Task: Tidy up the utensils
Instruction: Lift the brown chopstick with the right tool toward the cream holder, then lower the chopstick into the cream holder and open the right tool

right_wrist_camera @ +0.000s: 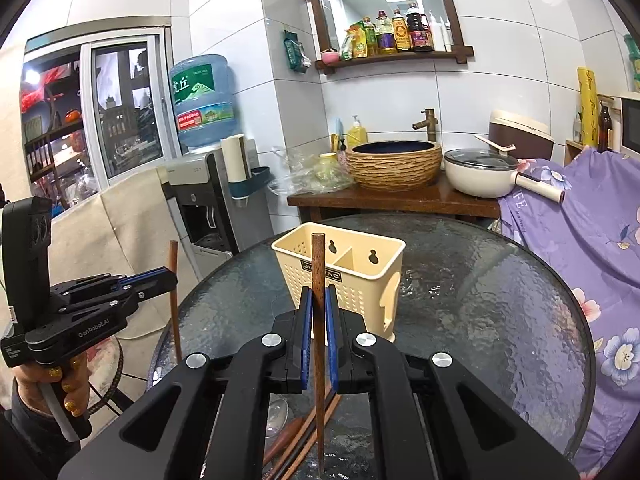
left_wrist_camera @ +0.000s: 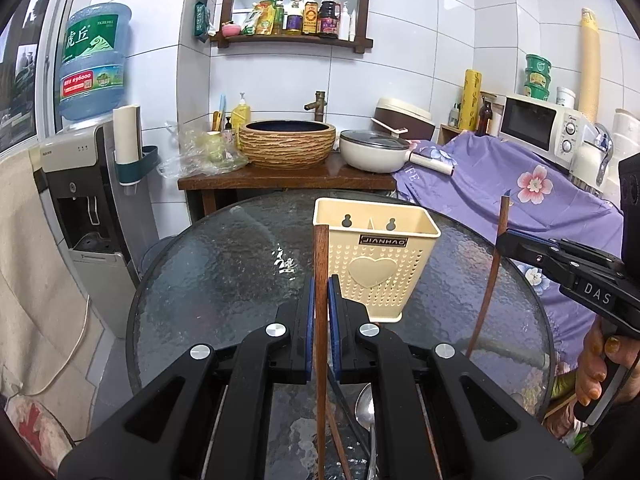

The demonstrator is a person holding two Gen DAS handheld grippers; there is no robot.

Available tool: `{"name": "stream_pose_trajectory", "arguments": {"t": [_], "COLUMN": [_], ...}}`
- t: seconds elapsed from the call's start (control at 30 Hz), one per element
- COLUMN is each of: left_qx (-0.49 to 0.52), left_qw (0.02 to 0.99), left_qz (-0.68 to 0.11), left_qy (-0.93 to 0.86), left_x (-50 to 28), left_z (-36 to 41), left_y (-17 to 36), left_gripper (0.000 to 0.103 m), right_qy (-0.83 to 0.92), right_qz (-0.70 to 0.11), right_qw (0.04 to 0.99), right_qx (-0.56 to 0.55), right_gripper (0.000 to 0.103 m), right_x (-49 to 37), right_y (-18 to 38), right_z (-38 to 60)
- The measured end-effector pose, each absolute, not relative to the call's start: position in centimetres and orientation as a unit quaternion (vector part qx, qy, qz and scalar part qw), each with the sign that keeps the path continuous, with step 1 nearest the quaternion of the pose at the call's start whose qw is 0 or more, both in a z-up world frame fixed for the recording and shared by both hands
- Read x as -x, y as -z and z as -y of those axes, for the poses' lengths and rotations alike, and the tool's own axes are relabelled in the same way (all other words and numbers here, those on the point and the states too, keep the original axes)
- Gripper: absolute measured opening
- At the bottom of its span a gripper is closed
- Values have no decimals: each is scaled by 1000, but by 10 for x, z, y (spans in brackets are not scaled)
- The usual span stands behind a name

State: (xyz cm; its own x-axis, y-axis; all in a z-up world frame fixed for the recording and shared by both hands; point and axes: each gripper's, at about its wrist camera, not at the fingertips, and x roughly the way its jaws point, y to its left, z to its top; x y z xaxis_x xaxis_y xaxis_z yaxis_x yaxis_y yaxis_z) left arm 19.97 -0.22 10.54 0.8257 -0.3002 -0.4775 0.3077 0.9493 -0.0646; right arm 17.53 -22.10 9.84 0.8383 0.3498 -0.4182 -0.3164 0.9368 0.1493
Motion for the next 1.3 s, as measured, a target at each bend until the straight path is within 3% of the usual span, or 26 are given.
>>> {"name": "stream_pose_trajectory", "arguments": {"t": [0.83, 1.3], "left_qx": [-9, 6], "left_qw": [963, 977], "left_qz": [-207, -119], "left_qy": [172, 177], "left_x": [-205, -226], "left_z": [14, 28], "left_y": [-155, -270], "left_gripper": [7, 7], "right_qy": [-198, -196], "right_qz": [-206, -150], "right_qw": [958, 969], "right_qx": [-19, -20], "right_gripper": [7, 7], "right_x": [-179, -202], "right_y": [-130, -225], "right_z": [213, 216]}}
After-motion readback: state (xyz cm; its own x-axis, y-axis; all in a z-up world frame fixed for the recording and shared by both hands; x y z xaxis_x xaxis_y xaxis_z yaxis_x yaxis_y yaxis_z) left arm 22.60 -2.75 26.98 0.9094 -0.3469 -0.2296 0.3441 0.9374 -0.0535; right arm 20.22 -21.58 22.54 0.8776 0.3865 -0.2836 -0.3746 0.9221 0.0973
